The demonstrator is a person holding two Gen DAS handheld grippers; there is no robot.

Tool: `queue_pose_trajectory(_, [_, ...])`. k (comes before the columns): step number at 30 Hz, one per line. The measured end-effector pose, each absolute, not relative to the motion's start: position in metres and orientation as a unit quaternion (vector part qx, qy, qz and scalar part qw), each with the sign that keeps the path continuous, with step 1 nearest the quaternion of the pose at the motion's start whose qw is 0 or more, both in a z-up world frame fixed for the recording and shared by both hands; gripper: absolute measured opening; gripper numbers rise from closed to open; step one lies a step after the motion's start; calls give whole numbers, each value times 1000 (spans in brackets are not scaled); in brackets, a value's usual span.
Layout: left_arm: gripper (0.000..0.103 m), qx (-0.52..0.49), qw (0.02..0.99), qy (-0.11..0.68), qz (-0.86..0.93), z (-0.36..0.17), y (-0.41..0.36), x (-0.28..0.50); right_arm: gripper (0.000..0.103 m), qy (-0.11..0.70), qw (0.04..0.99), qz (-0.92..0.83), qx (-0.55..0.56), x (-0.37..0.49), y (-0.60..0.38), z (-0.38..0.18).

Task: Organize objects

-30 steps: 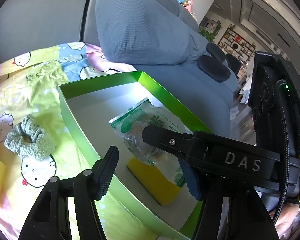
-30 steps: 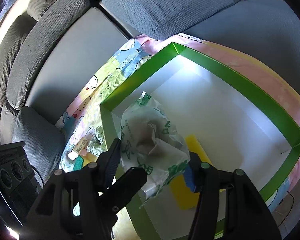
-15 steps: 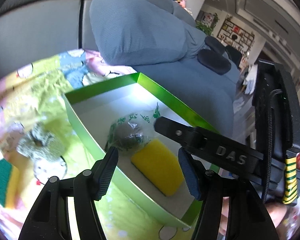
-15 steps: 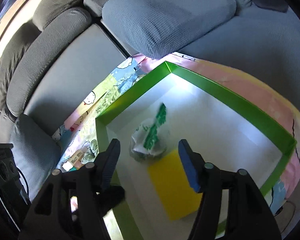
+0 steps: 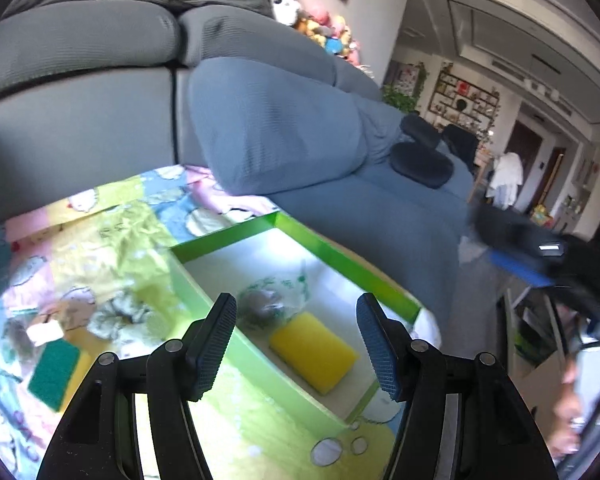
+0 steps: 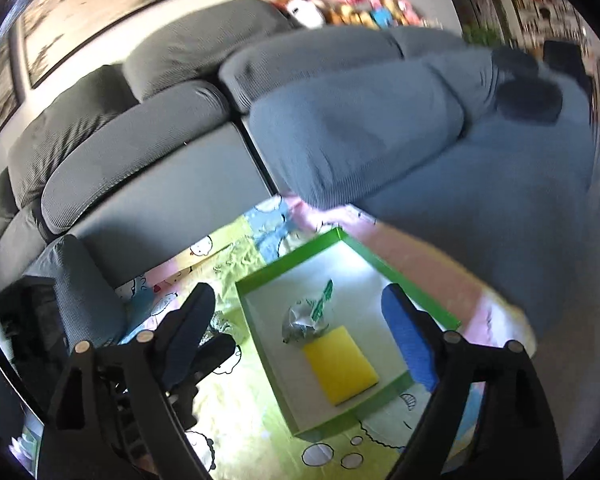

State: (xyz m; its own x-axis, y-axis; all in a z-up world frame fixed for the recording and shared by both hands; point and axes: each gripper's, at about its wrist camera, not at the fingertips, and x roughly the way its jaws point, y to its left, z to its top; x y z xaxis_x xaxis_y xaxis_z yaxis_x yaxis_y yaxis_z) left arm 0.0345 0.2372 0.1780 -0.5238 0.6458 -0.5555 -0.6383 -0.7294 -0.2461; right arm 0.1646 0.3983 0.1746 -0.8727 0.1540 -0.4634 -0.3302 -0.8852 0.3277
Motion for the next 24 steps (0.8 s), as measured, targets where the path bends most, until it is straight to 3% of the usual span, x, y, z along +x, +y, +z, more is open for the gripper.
queue_pose_trajectory(7, [63,-320,319,-58,890,164,194,30,91,132,143,961,-197,189,363,200])
queue_pose_trajectory(17, [63,-355,248,-129,892,139,134,2,92,136,132,960,-205,197,336,209])
queue_pose_trajectory(24, [63,-357,215,-81,906,133,132,2,93,116,129,962,-209,195,311,208])
